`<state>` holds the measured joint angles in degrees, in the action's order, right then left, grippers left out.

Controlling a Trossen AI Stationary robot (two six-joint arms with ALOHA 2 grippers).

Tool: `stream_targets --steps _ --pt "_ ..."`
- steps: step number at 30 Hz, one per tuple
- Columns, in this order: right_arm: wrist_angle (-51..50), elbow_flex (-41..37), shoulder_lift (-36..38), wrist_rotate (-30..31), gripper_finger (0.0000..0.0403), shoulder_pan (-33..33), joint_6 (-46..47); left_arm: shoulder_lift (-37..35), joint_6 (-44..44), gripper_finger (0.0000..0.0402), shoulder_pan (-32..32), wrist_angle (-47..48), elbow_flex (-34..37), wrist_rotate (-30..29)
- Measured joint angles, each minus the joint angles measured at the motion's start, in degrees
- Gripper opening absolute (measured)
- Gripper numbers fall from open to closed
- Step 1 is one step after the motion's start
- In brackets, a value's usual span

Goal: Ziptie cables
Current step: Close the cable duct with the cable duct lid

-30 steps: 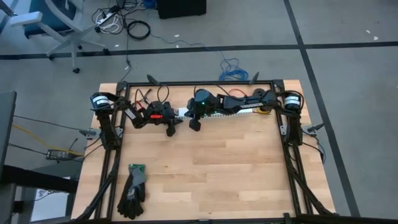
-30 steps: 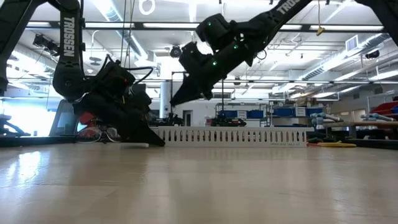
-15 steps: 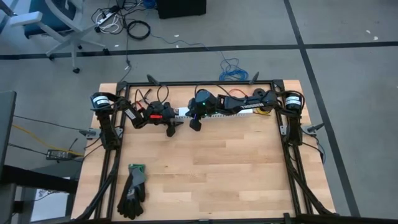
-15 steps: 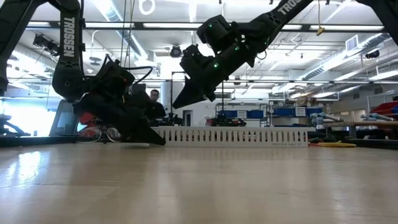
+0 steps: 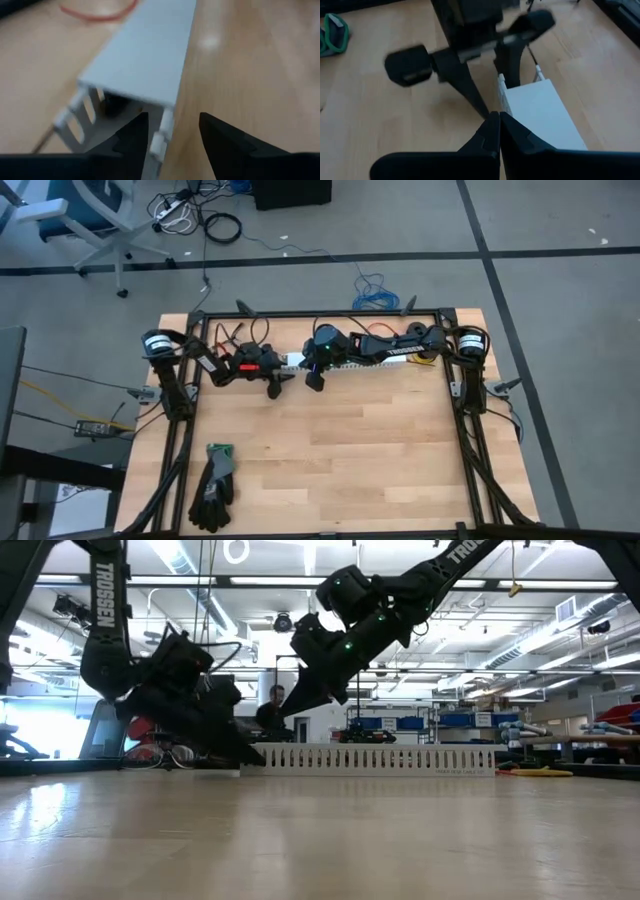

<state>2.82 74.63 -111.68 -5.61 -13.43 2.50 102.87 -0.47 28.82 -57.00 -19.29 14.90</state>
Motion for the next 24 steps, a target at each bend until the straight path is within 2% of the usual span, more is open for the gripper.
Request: stream_targets --steps 7,13,19,24 --pt "-1.76 0.02 0.00 0.00 0.0000 0.22 0.36 -7.93 -0.93 0.0188 -1.92 -0.34 1.80 -0.02" --pt "-1.68 0.04 0.00 0.00 0.0000 0.24 0.36 -8.85 -2.32 0.0188 -2.33 0.33 3.86 -4.83" --pt "-1.69 0.04 0.00 0.00 0.0000 0.26 0.36 -8.92 -0.40 0.0188 -2.27 0.34 6.86 -5.20" --pt "-1.69 0.04 0.02 0.00 0.0000 0.33 0.36 -11.36 0.72 0.0188 -2.14 -5.33 12.34 -9.15"
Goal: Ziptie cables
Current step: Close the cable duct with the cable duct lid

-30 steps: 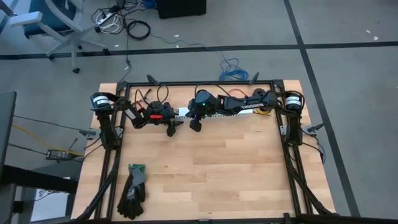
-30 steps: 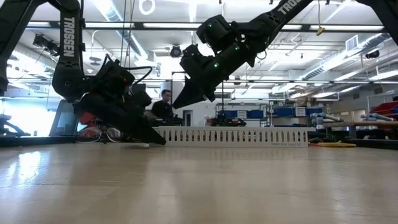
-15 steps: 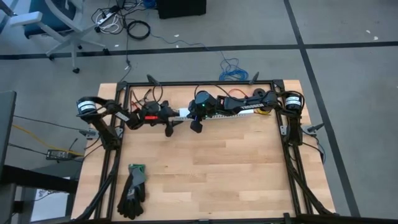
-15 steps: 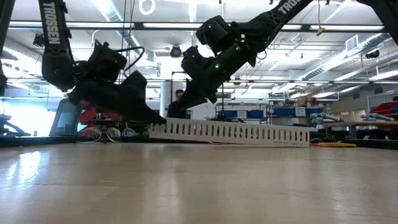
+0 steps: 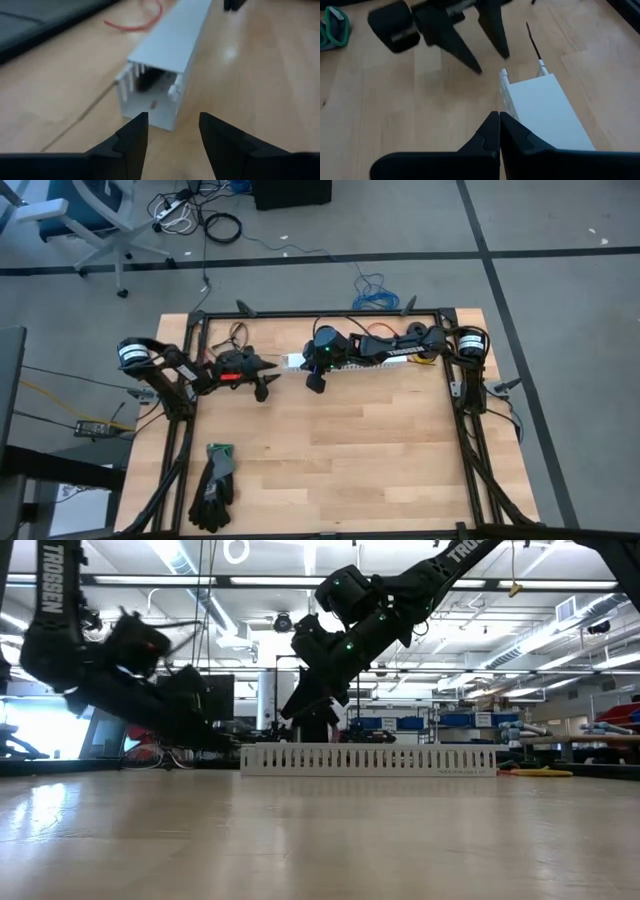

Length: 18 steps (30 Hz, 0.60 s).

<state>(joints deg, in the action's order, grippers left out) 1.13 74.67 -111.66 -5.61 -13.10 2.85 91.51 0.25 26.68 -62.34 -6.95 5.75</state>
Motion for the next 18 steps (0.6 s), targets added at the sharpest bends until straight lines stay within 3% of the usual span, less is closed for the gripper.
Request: stream_targets --steps 5,10,18 --pt "0.04 0.00 0.00 0.00 0.0000 0.02 0.00 -1.42 -3.42 0.0188 0.00 -14.59 6.17 -1.70" --pt "0.52 0.00 0.02 0.00 0.0000 0.02 0.02 -0.99 -14.29 0.0188 0.04 -12.34 5.95 -6.39" --pt "0.50 0.00 0.02 0.00 0.0000 0.15 0.04 -1.01 -7.48 0.0188 -0.55 -10.01 3.28 -0.79"
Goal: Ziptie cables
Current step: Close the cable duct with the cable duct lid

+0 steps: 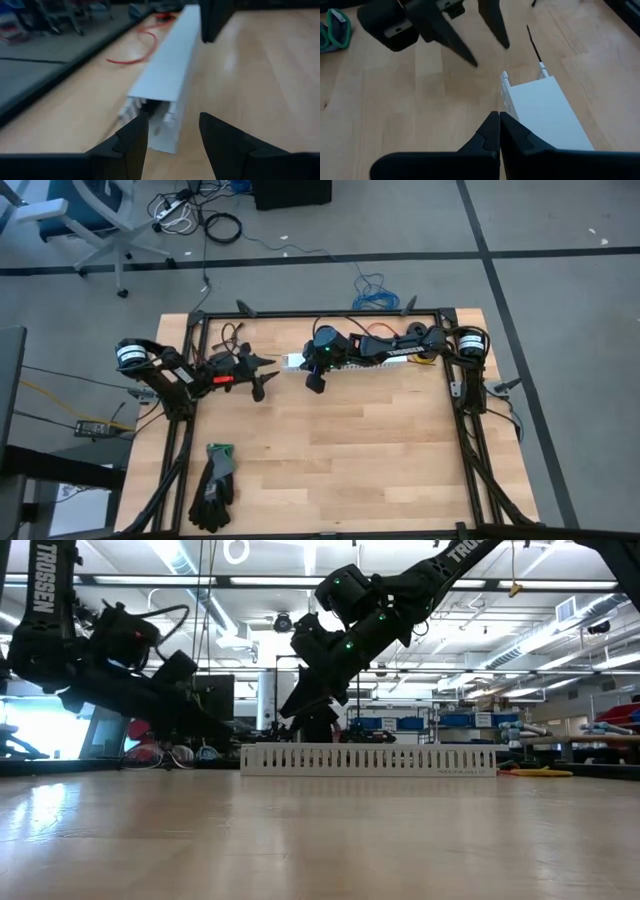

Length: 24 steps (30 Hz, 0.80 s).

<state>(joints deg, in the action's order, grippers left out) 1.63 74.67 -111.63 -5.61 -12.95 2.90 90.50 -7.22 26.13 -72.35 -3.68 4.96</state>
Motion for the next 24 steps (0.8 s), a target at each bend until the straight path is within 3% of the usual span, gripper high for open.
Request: stream_targets --steps 8,17,24 --pt "-0.02 0.01 0.00 0.00 0.0000 0.41 0.00 0.02 -0.07 0.0188 0.00 16.09 -7.40 0.69" --pt "-1.09 0.02 0.00 -0.69 0.0000 0.52 -0.06 0.02 0.39 0.0188 -0.02 17.78 -8.97 0.69" --pt "-1.71 0.02 0.00 -1.66 0.0000 0.63 -0.09 0.02 5.84 0.0189 -0.04 18.83 -8.97 0.69"
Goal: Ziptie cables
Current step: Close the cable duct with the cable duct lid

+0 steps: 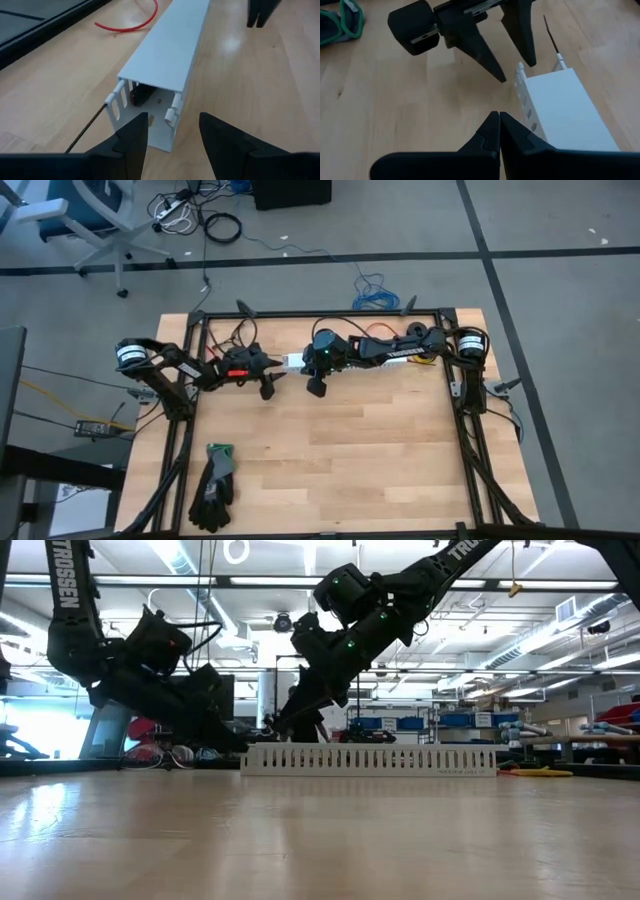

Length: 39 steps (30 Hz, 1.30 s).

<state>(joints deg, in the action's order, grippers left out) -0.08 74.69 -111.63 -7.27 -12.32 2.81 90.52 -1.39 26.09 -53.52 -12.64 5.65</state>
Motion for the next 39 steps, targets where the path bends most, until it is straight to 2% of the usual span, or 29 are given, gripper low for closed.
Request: stream_targets --steps 8,24,27,35,39 --pt "-0.05 0.00 0.00 -1.49 0.0000 0.00 0.00 0.00 0.22 0.0189 -0.02 3.52 0.00 0.00" --pt "-0.33 0.00 0.00 -1.81 0.0000 1.28 0.00 0.01 -0.04 0.0192 -0.02 3.97 0.00 -0.02" --pt "-1.04 0.00 0.00 -1.91 0.0000 1.43 0.00 0.00 -0.02 0.0210 -0.02 4.46 0.00 -0.11" --pt "-1.18 0.00 0.00 -1.92 0.0000 1.96 -0.01 0.02 0.13 0.0309 -0.11 5.14 0.00 -1.27" --pt "-1.24 0.00 0.00 -1.92 0.0000 2.10 -0.02 0.00 0.31 0.0338 -0.11 5.09 0.00 -1.36"
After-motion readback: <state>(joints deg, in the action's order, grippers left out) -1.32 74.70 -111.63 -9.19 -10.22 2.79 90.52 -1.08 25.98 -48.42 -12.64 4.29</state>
